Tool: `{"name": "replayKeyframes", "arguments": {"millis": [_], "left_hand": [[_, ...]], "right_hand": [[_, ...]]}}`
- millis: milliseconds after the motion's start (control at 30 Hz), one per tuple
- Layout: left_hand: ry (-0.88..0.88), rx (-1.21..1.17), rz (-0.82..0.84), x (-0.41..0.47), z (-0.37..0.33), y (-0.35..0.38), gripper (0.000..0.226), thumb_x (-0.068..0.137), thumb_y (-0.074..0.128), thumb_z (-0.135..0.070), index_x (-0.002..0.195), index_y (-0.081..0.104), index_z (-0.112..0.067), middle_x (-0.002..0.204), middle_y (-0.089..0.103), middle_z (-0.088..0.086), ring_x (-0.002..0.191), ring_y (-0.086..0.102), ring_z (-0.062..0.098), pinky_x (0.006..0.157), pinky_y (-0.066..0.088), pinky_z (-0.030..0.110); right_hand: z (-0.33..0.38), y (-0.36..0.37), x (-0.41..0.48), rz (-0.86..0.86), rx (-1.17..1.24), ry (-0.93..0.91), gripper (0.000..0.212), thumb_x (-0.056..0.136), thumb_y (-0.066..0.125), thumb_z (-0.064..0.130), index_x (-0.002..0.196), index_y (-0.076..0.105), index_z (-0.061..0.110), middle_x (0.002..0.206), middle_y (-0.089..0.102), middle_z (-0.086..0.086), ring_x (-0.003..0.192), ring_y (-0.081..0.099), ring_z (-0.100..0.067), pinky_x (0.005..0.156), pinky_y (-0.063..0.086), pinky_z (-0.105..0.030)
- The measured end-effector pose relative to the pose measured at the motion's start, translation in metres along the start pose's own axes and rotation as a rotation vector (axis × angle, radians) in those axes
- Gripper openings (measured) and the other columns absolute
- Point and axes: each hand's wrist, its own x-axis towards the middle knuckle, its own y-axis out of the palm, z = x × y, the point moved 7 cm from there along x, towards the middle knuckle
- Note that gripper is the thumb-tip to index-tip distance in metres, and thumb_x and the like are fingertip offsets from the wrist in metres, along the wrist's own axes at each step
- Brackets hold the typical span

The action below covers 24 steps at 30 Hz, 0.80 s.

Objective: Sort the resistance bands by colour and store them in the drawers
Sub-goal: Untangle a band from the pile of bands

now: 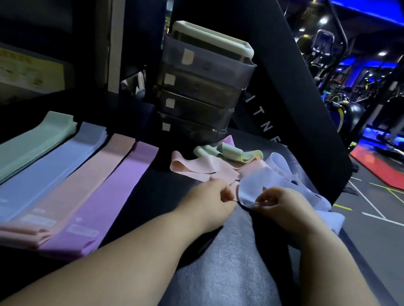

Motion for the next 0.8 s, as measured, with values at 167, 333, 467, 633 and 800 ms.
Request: {"name": "replayKeyframes", "arguments": {"millis": [167,333,467,633,800], "left_hand": [[0.059,-0.298,-0.026,-0.001,-0.002,-0.003,0.019,0.088,0.069,-0.024,0.103,0.057,-0.028,0.105,0.063,-0.006,0.096,0.061,0.011,0.078,0.045,0.015],[0.147,-0.508,-0.081,-0.008,-0.012,-0.024,0.035,0.088,0.07,-0.029,0.117,0.053,-0.038,0.123,0.047,-0.013,0.108,0.054,0.007,0.087,0.043,0.014],[0.183,-0.639,0.023,-0.014,-0.021,-0.028,0.022,0.092,0.065,-0.025,0.111,0.061,-0.033,0.113,0.058,-0.013,0.105,0.061,0.009,0.087,0.05,0.017],[0.226,-0.634,-0.038,-0.017,-0.022,-0.037,0.018,0.095,0.06,-0.017,0.101,0.064,-0.001,0.08,0.065,-0.003,0.076,0.058,-0.018,0.064,0.043,0.001],[0.112,-0.726,-0.161,-0.011,-0.014,-0.046,0.014,0.082,0.063,-0.04,0.081,0.065,-0.027,0.106,0.067,-0.002,0.109,0.058,0.017,0.072,0.048,0.02]], "right_hand": [[0.027,-0.011,-0.014,-0.171,0.334,-0.104,0.014,0.082,0.076,0.031,0.081,0.07,0.019,0.072,0.068,0.006,0.066,0.058,-0.008,0.062,0.045,-0.024],[0.054,-0.006,-0.026,-0.025,0.855,-0.263,0.032,0.083,0.071,0.036,0.087,0.067,0.004,0.074,0.057,-0.018,0.065,0.049,-0.026,0.057,0.035,-0.032],[0.059,-0.006,-0.027,0.064,1.085,-0.307,0.04,0.083,0.067,0.031,0.099,0.067,-0.006,0.078,0.058,-0.013,0.07,0.055,-0.015,0.063,0.045,-0.022],[0.059,-0.008,-0.027,0.098,1.064,-0.37,0.072,0.066,0.082,0.053,0.11,0.065,-0.001,0.107,0.062,-0.027,0.094,0.064,-0.024,0.082,0.052,-0.031],[0.053,-0.008,-0.029,0.138,0.831,-0.315,0.074,0.047,0.09,0.039,0.115,0.064,0.024,0.107,0.067,-0.004,0.098,0.063,-0.013,0.077,0.051,-0.027]]}}
